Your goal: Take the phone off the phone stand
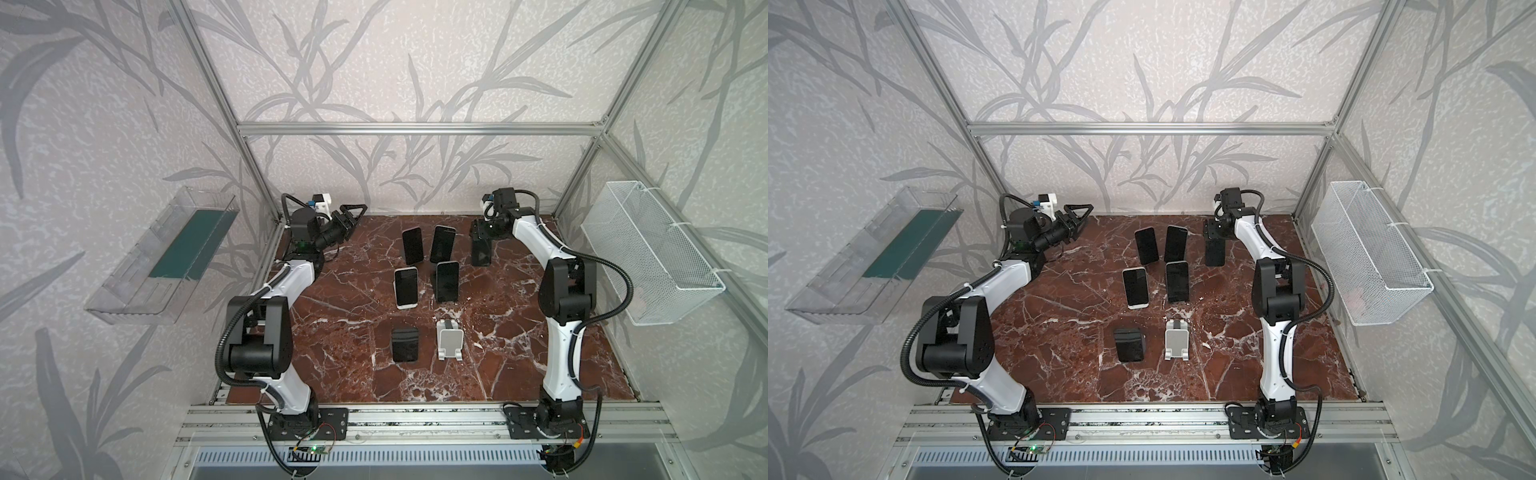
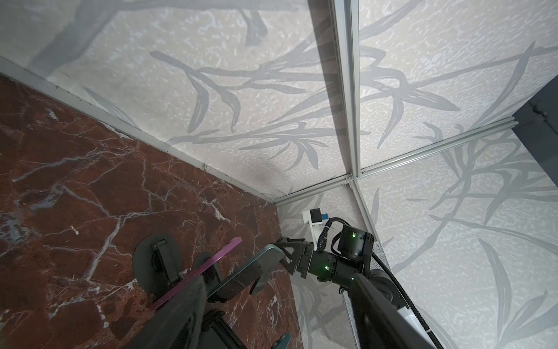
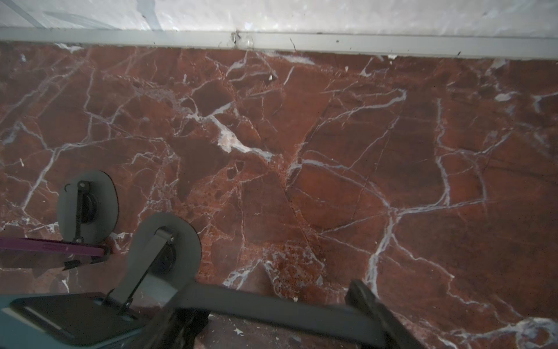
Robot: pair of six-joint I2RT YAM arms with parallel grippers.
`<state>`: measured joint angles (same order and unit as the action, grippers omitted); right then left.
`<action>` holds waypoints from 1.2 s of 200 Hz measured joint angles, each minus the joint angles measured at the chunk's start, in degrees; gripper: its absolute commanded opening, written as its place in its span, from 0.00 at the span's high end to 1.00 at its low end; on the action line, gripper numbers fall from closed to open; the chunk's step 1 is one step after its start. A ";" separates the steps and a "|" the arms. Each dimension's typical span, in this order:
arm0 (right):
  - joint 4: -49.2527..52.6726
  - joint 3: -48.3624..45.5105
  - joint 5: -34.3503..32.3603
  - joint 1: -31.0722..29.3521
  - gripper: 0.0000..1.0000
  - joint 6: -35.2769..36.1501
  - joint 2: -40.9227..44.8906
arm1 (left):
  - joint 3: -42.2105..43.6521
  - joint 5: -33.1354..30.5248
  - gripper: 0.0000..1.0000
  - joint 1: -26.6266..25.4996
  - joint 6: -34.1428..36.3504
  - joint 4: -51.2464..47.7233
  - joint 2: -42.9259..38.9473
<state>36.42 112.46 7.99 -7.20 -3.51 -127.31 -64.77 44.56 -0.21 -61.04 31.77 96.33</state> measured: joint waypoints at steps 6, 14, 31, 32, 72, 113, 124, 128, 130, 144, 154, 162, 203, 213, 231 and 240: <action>0.70 0.94 -0.09 0.00 0.37 0.15 -0.85 | 0.00 0.17 0.24 0.09 -0.07 0.59 -0.09; 1.68 2.51 -0.46 0.00 0.37 0.24 -2.12 | 0.15 0.15 0.23 0.24 -0.07 1.42 -0.31; 3.23 5.35 -1.49 0.04 0.37 0.24 -4.96 | 1.55 -0.15 0.19 0.28 -0.09 2.62 -1.49; 3.30 5.46 -1.53 0.04 0.37 0.22 -5.07 | 1.68 -0.17 0.18 0.28 -0.09 2.64 -1.53; 8.48 13.79 -2.34 0.15 0.39 -1.22 -11.69 | 7.28 -3.30 0.11 0.37 -0.52 3.08 -4.90; 15.34 24.96 -4.46 -0.07 0.39 -1.22 -17.84 | 7.91 -4.66 0.01 0.37 -2.49 3.80 -4.96; 16.15 25.86 -4.61 -0.09 0.38 -1.18 -18.40 | 7.91 -4.63 0.01 0.37 -3.21 4.50 -4.96; 16.46 26.14 -4.68 -0.09 0.38 -1.20 -18.56 | 7.91 -4.66 0.01 0.37 -3.39 4.76 -4.96; 16.57 26.25 -4.72 -0.09 0.38 -1.20 -18.64 | 7.91 -4.63 0.01 0.37 -3.54 4.85 -4.96; 17.09 26.67 -5.01 -0.07 0.38 -1.20 -19.12 | 7.91 -4.61 0.01 0.37 -4.11 5.44 -4.96; 17.68 27.06 -5.01 -0.04 0.38 -1.22 -19.61 | 7.91 -4.61 0.01 0.37 -4.37 5.64 -4.94; 18.05 27.50 -4.98 -0.02 0.38 -1.25 -20.09 | 7.91 -4.57 0.01 0.37 -4.63 5.99 -4.90; 19.58 30.32 -4.94 0.00 0.37 -1.42 -23.61 | 7.91 -3.69 0.01 0.33 -7.23 9.35 -3.02; 19.78 30.32 -4.94 0.00 0.37 -1.62 -24.20 | 7.91 -3.37 0.01 0.31 -8.11 10.25 -2.36; 20.41 30.38 -4.96 0.09 0.37 -1.99 -24.83 | 7.93 -2.82 0.01 0.31 -8.85 11.02 -1.90; 20.52 30.69 -4.98 0.11 0.37 -2.25 -24.94 | 7.93 -2.64 0.01 0.31 -9.14 11.50 -1.84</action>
<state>56.95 143.15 3.01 -7.09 -5.76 -152.24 -56.84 41.91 0.10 -70.17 43.27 94.50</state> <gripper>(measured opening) 0.723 0.990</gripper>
